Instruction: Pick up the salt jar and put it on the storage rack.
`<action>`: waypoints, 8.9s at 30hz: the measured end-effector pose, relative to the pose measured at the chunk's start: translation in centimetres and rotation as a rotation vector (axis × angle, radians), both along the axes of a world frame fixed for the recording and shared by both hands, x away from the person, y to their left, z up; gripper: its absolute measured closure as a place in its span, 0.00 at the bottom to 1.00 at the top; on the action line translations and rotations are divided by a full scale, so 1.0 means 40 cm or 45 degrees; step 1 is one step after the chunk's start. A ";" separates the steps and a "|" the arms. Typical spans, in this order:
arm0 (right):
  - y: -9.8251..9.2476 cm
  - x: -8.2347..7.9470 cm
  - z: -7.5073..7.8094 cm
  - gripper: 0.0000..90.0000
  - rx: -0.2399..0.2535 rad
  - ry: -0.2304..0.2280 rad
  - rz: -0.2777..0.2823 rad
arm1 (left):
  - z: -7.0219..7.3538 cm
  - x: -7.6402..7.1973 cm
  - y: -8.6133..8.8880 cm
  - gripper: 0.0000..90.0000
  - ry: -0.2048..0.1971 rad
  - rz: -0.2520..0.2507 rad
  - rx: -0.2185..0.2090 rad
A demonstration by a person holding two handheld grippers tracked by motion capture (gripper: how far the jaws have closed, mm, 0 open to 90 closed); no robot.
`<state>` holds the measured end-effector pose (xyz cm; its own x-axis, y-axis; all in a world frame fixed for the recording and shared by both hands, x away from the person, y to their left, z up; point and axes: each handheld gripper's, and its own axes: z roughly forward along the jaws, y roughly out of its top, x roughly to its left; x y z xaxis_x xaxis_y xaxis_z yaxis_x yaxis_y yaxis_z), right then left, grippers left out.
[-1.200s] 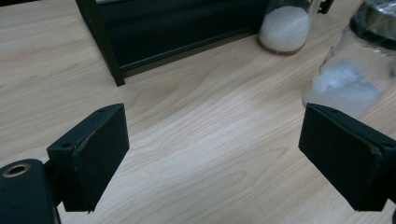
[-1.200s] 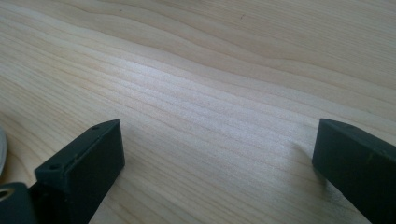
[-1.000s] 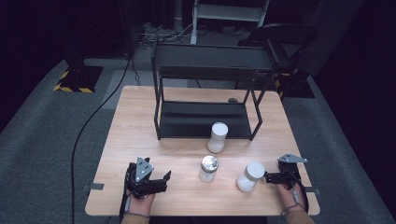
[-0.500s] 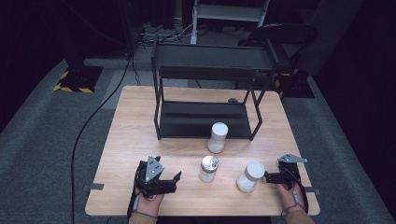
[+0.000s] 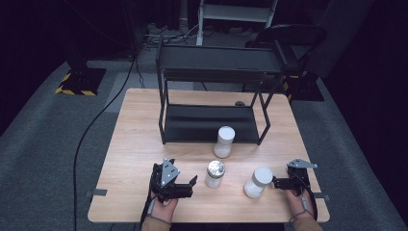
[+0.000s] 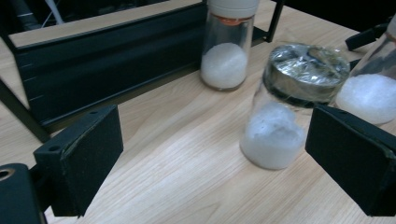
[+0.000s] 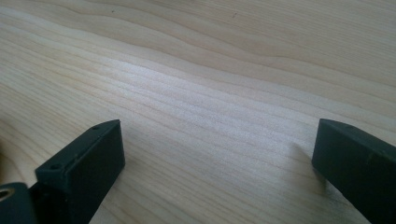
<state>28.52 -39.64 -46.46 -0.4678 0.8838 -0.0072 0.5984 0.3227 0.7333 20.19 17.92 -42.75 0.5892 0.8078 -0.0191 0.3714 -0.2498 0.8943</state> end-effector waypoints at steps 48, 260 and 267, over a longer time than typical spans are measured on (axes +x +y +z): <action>0.003 -0.003 0.000 0.03 0.001 0.000 -0.027 | -0.014 0.084 -0.120 0.04 0.014 -0.181 0.017; 0.007 0.002 0.002 0.02 -0.004 0.006 -0.028 | 0.049 0.565 -0.073 0.26 0.265 0.186 0.219; 0.007 0.001 0.002 0.02 -0.004 0.005 -0.028 | 0.063 0.538 -0.064 0.12 0.208 0.183 0.219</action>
